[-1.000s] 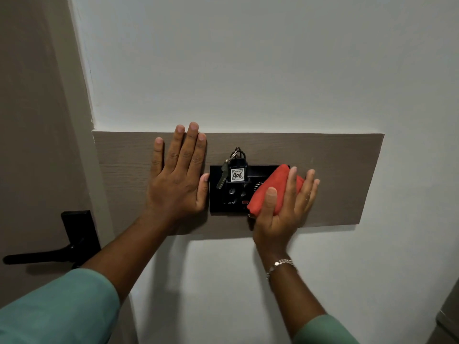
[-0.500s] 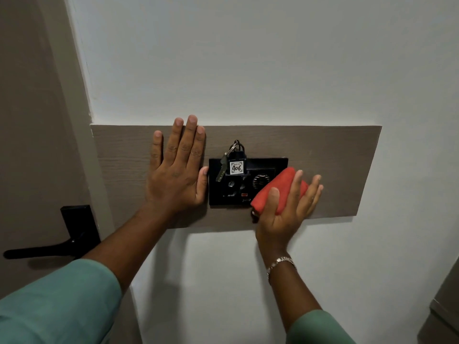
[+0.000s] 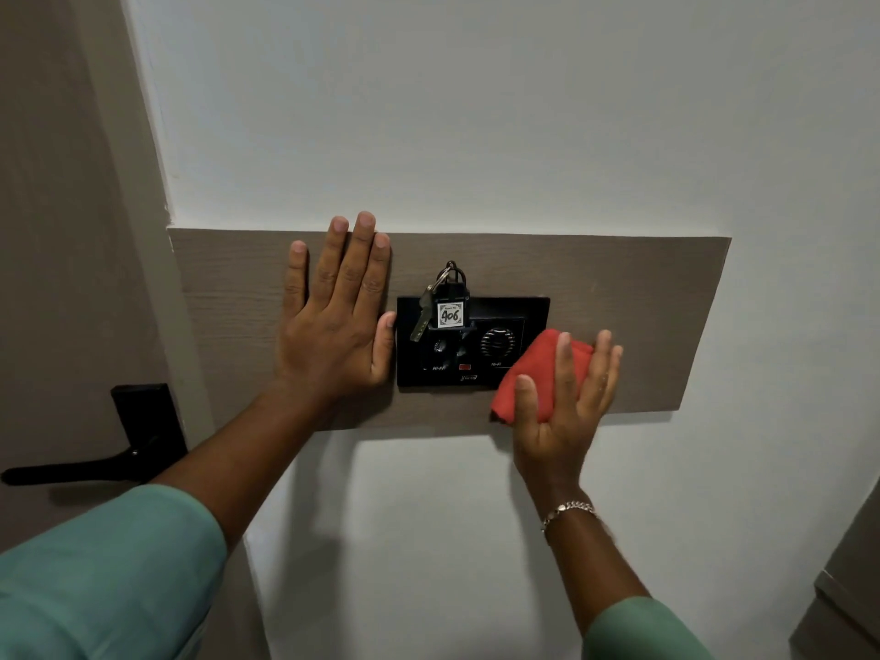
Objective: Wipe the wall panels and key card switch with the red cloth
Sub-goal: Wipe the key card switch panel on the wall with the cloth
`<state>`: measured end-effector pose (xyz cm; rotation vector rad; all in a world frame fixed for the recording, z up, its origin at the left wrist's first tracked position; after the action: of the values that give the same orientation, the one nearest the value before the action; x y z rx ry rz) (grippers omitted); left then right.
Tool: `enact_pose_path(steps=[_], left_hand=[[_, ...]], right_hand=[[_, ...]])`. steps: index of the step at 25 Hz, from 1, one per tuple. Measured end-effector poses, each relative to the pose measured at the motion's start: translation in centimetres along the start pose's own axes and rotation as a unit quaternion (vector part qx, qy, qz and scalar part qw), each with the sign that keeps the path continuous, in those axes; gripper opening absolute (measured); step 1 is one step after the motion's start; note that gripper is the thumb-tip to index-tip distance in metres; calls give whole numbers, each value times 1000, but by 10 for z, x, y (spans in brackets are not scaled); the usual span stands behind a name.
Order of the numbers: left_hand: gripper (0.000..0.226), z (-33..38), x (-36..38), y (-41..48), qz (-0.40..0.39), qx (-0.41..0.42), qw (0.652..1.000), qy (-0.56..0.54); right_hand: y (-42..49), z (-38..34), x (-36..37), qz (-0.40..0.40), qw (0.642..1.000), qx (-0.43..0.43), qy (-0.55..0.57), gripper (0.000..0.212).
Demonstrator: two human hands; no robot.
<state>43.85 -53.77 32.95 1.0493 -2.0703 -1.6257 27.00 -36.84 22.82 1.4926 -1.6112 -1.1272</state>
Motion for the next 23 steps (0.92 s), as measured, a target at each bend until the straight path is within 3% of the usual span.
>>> enact_pose_path(steps=[3,6,8,10,12,14,18,22,23], left_hand=[[73,0,-1,-1,-3,-2,1000,-3],[73,0,0,-1,-8,-4,1000,-11],[72,0,0,-1,-5,-6,1000,-18],[71,-1,1,-1,3,-1,1000,-18],[71,-2,1,-1,9,4,1000,-17],[72,-1,1,-2,13,2,1000,-20],[72,-1,1,-2,11,3,1000,-23],[71,0,-2,-2,3,3,999,-31],[72,0,-2,-2,3,3,999,-35]], right_hand=[[6,-13,-2,105,981,130,97,53],[36,-41,-10,185,963,85,178,50],[46,-71,-2,133,979,-21,153,50],[32,-99,20,18,989,-132,63,51],[10,-103,30,-44,981,-186,-16,51],[4,-90,28,-37,986,-160,-21,50],[22,-101,32,36,998,-26,44,51],[6,-89,33,-45,980,-186,-54,58],[3,-74,25,-56,978,-192,-55,57]])
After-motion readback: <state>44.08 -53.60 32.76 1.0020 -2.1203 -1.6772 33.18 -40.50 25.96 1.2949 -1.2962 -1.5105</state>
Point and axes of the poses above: each hand's wrist, its own y-axis towards the middle knuckle, its own x-axis out of the palm, z = x × y, the point moved 5 cm from there along y, towards the middle knuckle, and after that the axes turned 2 degrees about -z, right-handed, at the moved point
